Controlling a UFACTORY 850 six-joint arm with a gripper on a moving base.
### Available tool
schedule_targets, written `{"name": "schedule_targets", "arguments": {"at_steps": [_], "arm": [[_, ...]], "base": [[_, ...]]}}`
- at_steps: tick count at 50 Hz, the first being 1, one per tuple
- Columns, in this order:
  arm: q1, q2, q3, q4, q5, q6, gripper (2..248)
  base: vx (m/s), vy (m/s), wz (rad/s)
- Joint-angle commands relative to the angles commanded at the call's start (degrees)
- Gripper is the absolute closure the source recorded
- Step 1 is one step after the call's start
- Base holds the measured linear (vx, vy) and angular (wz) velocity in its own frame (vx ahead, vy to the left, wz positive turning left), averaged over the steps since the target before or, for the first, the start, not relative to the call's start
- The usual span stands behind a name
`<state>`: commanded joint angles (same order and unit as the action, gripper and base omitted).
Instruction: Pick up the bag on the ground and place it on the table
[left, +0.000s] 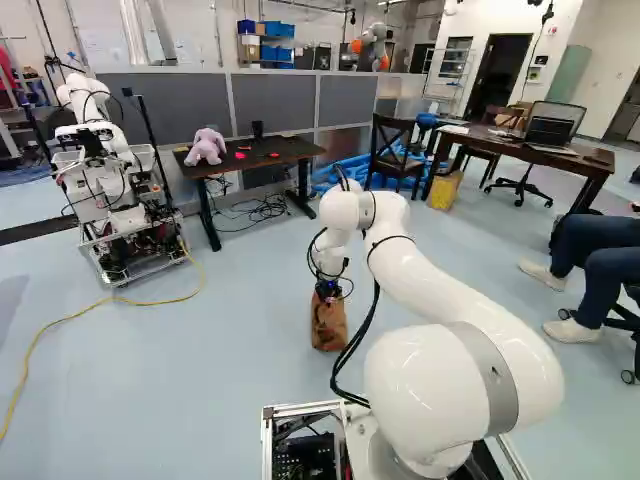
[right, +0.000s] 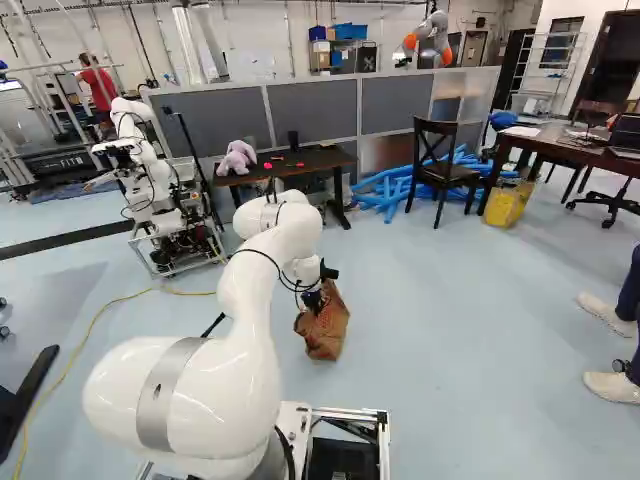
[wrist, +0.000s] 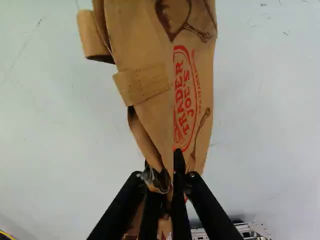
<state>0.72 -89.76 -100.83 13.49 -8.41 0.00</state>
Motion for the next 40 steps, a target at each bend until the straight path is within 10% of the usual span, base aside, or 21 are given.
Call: {"name": "schedule_targets", "arguments": {"at_steps": [40], "arm": [[2.5,8.7,11.2,0.0,0.2,0.0,227]], "base": [[0.000,0.000,0.000]]}}
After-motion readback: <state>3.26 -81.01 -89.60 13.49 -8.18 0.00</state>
